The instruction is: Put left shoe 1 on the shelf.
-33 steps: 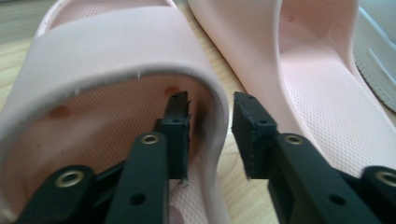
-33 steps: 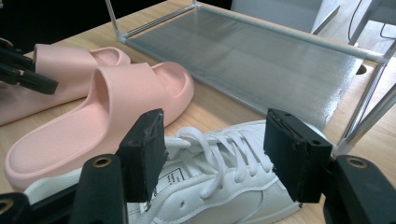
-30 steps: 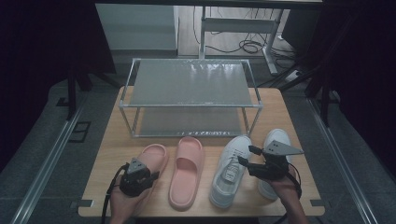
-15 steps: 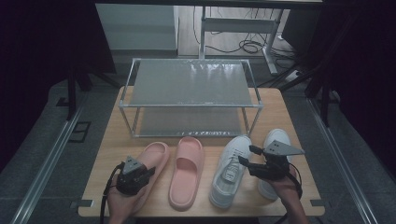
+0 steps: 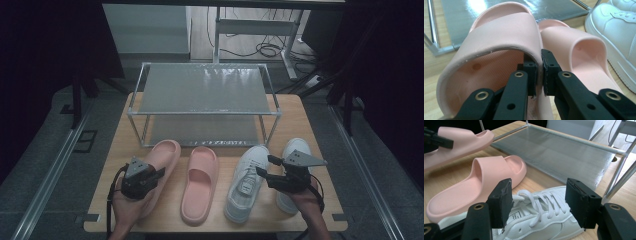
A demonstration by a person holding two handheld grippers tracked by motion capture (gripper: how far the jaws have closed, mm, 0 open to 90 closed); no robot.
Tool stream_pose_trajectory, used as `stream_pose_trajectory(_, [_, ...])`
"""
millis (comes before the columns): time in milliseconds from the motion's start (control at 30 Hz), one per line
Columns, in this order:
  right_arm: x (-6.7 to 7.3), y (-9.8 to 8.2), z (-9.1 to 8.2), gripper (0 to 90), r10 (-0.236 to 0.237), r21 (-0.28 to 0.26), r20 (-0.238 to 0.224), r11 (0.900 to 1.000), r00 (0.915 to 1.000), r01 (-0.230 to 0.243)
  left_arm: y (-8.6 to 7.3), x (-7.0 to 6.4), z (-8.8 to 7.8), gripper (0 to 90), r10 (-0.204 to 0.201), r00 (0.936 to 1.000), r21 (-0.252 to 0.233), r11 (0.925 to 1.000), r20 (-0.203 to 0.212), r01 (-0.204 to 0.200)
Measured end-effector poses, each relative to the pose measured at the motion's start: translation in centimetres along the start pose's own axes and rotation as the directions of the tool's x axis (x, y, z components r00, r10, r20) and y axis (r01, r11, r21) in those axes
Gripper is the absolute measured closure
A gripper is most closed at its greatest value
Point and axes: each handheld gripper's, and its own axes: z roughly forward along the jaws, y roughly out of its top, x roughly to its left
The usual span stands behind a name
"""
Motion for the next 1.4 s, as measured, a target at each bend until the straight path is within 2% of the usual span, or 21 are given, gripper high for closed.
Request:
stream_pose_trajectory(267, [-0.1,-0.1,0.1,38.4,0.003,0.005,0.001,1.000,1.0000,-0.003,1.6,0.6,1.5,84.3,0.005,1.0000,0.001,1.0000,0.005,-0.005])
stream_pose_trajectory(667, [-0.3,-0.1,0.1,38.4,0.005,0.006,0.005,1.000,1.0000,-0.005,4.4,1.0,4.5,84.4,0.046,0.9986,0.015,0.9988,-0.027,-0.046])
stream_pose_trajectory(867, [-0.3,-0.1,0.1,38.4,0.004,0.008,0.003,1.000,1.0000,-0.004,5.4,0.9,6.4,84.4,0.064,0.9971,0.018,0.9978,-0.042,-0.063])
stream_pose_trajectory(1200, [-0.3,-0.2,0.2,38.4,0.007,0.010,0.004,1.000,1.0000,-0.007,6.8,0.5,10.6,84.5,0.086,0.9946,0.039,0.9957,-0.059,-0.084])
stream_pose_trajectory(1300, [-0.3,-0.2,0.2,38.4,0.006,0.011,0.002,1.000,1.0000,-0.006,7.3,0.3,11.7,84.5,0.118,0.9903,0.045,0.9924,-0.073,-0.115])
stream_pose_trajectory(1400, [-0.4,-0.2,0.2,38.4,0.004,0.014,0.002,1.000,1.0000,-0.004,7.7,0.3,12.4,84.6,0.129,0.9881,0.056,0.9906,-0.084,-0.125])
